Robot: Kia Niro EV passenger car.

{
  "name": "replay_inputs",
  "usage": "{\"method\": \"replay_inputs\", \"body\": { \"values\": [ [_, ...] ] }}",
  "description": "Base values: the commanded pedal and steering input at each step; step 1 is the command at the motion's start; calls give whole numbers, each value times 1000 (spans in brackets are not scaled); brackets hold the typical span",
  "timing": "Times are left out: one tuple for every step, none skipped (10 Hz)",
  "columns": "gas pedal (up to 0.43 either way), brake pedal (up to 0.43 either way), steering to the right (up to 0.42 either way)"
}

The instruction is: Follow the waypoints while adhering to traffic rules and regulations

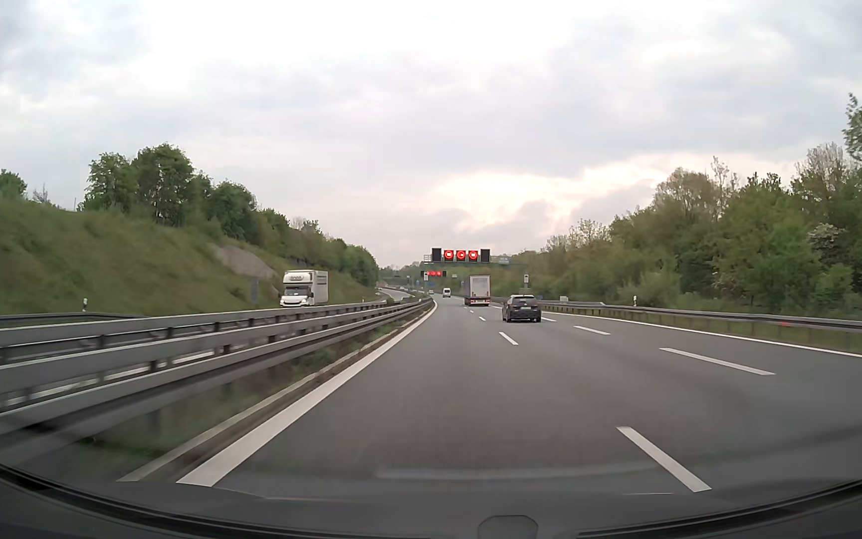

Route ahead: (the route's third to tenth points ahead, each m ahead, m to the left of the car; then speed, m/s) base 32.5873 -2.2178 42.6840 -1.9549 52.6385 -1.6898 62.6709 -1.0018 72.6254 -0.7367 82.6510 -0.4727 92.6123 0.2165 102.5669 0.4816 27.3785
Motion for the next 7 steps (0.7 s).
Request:
{"method": "replay_inputs", "body": {
  "values": [
    [87, 0, 0],
    [79, 0, 0],
    [67, 0, -1],
    [59, 0, -1],
    [39, 0, -1],
    [39, 0, -2],
    [39, 0, -2]
  ]
}}
